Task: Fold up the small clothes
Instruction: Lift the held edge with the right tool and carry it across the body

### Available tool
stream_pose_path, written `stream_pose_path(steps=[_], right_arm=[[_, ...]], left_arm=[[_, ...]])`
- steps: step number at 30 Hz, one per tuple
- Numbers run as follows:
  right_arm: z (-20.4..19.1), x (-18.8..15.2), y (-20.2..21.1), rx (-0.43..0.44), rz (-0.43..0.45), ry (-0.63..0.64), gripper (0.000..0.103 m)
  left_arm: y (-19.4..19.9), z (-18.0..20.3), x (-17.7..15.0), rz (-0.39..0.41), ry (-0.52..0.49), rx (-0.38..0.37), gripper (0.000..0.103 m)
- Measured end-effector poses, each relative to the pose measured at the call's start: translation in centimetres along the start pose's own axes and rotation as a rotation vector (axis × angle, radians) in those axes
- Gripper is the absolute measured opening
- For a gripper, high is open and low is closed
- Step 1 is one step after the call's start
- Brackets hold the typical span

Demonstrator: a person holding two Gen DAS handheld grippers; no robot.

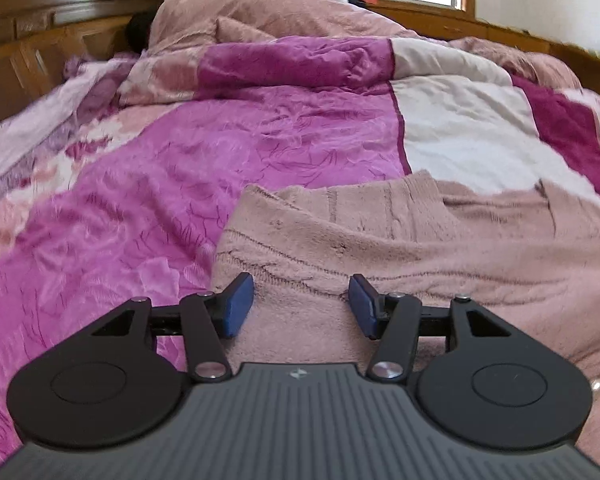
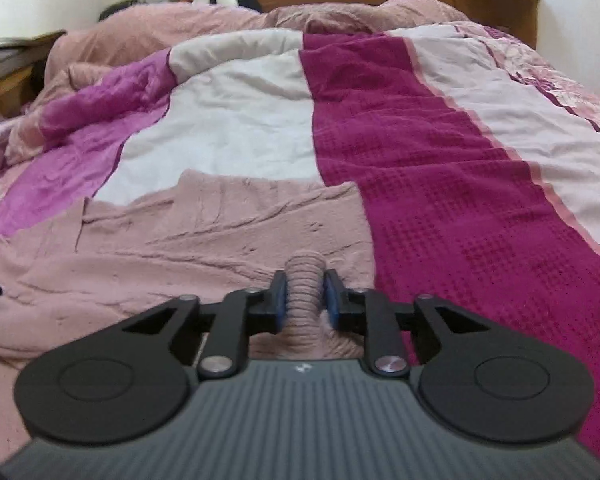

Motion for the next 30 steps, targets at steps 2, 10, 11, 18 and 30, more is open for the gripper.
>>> stream_pose_path(steps=[2,10,11,18,30], right_arm=[[1.7,1.0,1.5,-0.030,0.077,-0.096,0.031],[3.6,1.2,4.6,0.092,-0.013,-0.191,0.034],[3.3,0.7,4.6,0.082,-0.036,-0.188,0.034],[3.2,-1.0,3.1,0.080,-0.102,-0.331,0.035],[2.8,1.6,4.7,0.110,-0.069,-0.207,0.014]], left_arm=[[-0.1,0.0,0.0,-0.001,0.000,-0.003,0.061],[1.0,-0.1,0.3,-0.012,0.018,-0.010,0.062],[1.3,-0.2,0.4,-0.013,0.022,-0.012,0.062],[2.7,-0.8,0.6,-0.032,0.043,-0.046,0.062],[1.5,-0.9,0.5,-0.068,0.008,-0.032,0.062]])
Point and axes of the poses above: each gripper's, at about its wrist camera, not at the fingertips, and y roughly against the way its jaws point, z to its right, x to its top, the point moved 3 cm from there along -y, roughly the way its jaws point, and after that the axes turned 11 degrees about z, right-handed, at the moved point
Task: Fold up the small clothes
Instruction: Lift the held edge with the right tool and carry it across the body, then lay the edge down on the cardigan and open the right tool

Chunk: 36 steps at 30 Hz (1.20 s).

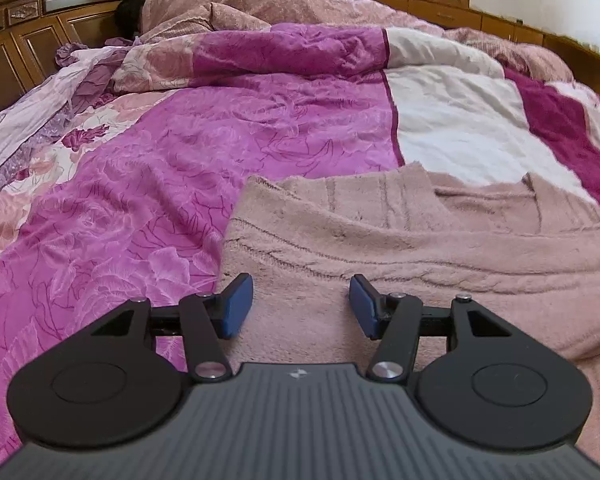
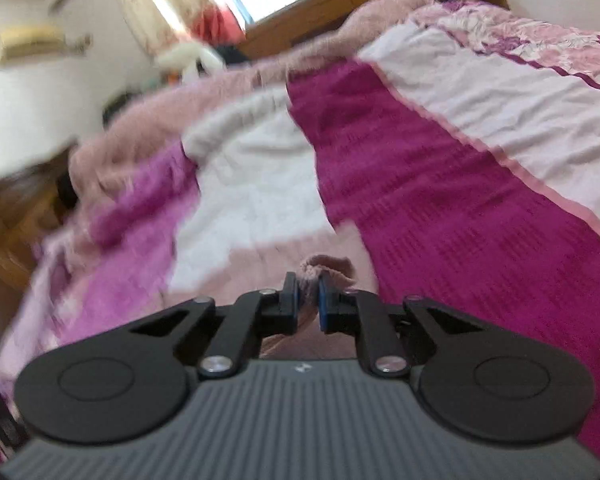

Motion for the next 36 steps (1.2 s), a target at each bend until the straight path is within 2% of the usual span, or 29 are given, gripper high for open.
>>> stream_pose_path(steps=[2,3,5,7,8,10,13,16,19,23,28,32,36], right_arm=[[0.6,-1.8,-1.4,-0.040,-0.127,0.061,0.016],[0.9,-2.2,-1.4,-0.051,-0.132,0.061,0.020],[1.3,-1.6,-0.8,-0.083,-0.095,0.058,0.039],[1.2,-0.6,-0.2,-0.093,-0.034,0.052,0.051],[1.1,-0.1,-0.1,-0.085,-0.009,0.057,0.053],[0.8,0.9,-0.5,-0.079,0.009,0.084,0.052],[0.6,1.2,-2.4,-0.082,-0.022,0.125,0.051],[0.3,-0.2,-4.4,-0.093,-0.075,0.170,0.051],[0.0,-2.1,-5.5,-0.103,-0.092,0.236,0.050],[0.7,-2.3,-5.7,-0.093,-0.062,0.186,0.052],[0.4,-1.4,-4.2,-0.106,-0.028,0.167,0.053],[-0.3,-0.5,-1.6,-0.085,0.029,0.168,0.053],[-1.1,0.4,0.8,-0.044,0.050,0.170,0.054]], left_arm=[[-0.2,0.2,-0.1,-0.005,-0.021,0.003,0.062],[-0.2,0.3,-0.1,-0.002,-0.027,0.004,0.062],[-0.3,0.3,-0.2,-0.001,-0.032,0.006,0.062],[-0.3,0.4,-0.2,-0.002,-0.032,0.006,0.062],[-0.3,0.4,-0.2,-0.002,-0.033,0.006,0.062],[-0.3,0.4,-0.2,-0.003,-0.031,0.008,0.062],[-0.4,0.3,-0.3,-0.005,-0.027,0.015,0.062],[-0.5,0.5,-0.4,-0.002,-0.035,0.018,0.062],[-0.7,0.6,-0.5,0.002,-0.056,0.013,0.063],[-1.0,0.7,-0.4,-0.003,-0.087,0.008,0.067],[-1.2,0.5,0.0,-0.013,-0.092,-0.008,0.069],[-0.2,-0.1,0.4,-0.014,-0.056,-0.046,0.069],[1.8,-0.4,0.9,-0.003,-0.029,-0.081,0.069]])
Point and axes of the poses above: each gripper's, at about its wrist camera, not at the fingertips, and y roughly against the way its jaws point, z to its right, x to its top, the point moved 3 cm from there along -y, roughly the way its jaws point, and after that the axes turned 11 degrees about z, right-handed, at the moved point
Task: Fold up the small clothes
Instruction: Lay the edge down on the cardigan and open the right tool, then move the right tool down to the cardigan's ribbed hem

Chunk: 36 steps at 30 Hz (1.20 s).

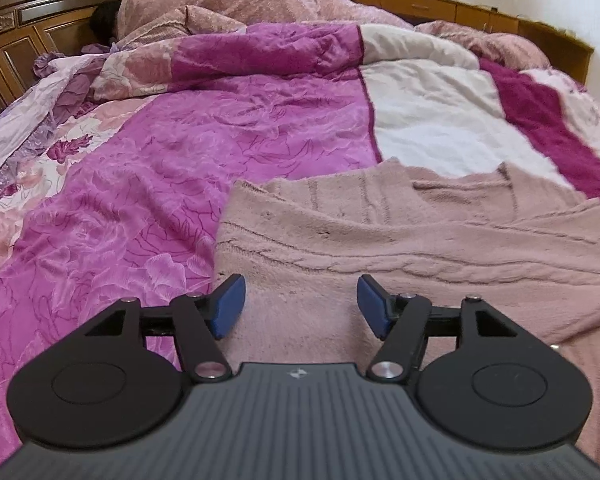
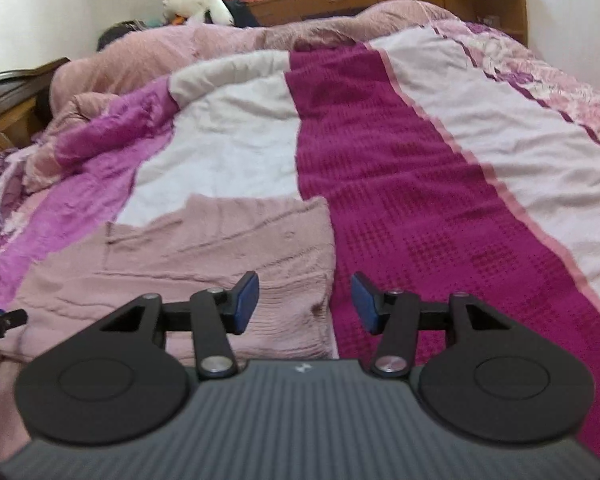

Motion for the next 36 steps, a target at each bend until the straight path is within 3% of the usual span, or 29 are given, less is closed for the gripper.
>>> stream_pose_path(steps=[13,28,36], right_arm=[[-3.1,0.2,6.1,0.144,-0.005,0.053,0.055],[-7.5,-3.9,11.8,0.332,-0.116,0.286,0.061],[-8.0,-7.4,13.1,0.392,-0.237,0.433,0.061]], left_arm=[[9.9,0.4,0.8,0.040,-0.006,-0.091,0.076],[17.6,1.7,-4.2,-0.032,-0.134,-0.068,0.077],[19.3,1.8,-7.4,-0.116,-0.184,-0.121,0.077]])
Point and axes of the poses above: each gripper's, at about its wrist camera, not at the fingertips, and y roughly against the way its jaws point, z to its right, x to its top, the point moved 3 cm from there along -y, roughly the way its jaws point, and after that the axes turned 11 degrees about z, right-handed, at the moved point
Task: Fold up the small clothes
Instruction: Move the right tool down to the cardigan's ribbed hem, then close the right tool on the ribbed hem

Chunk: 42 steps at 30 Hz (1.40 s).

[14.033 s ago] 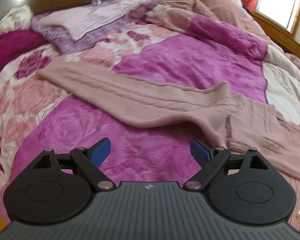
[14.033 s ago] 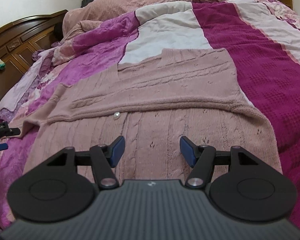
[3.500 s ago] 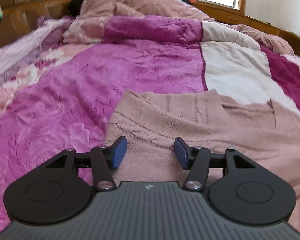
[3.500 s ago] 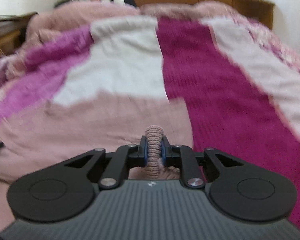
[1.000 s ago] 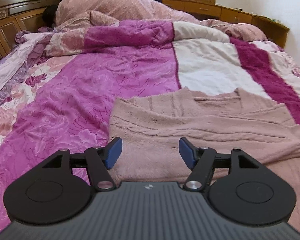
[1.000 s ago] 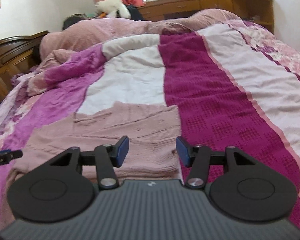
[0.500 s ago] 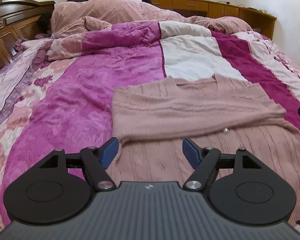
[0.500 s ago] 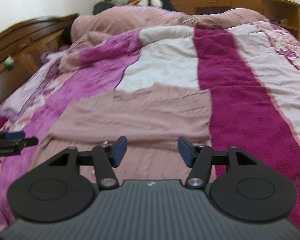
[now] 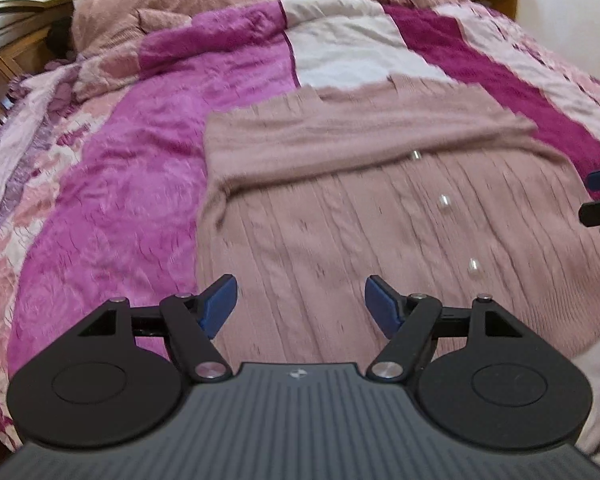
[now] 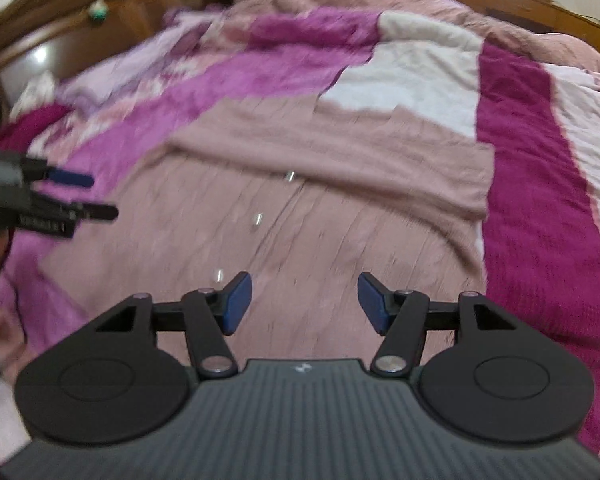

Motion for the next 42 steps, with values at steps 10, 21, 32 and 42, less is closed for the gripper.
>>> stream_pose_path(steps=[10,21,32,42], right_arm=[[-3.6,-3.1,-1.3,0.104,-0.162,0.180,0.061],[-6.8,-6.0,-2.7,0.203,-0.315,0.356,0.061],[-9.0,-8.3,-4.2,0.137,-0.315,0.576,0.064],[-8.3,-7.8,-3.0,0.065,-0.217,0.515,0.013]], left_arm=[[0.6,0.6,-2.8,-0.072,-0.049,-0.005,0.077],[0.2,1.6,-2.8,-0.053,-0.080,0.018,0.077],[0.2,1.4,-2.4,-0.056,-0.021,-0.007,0.077],[0.6,2.4,-2.4,-0.038,-0.044,-0.071,0.077]])
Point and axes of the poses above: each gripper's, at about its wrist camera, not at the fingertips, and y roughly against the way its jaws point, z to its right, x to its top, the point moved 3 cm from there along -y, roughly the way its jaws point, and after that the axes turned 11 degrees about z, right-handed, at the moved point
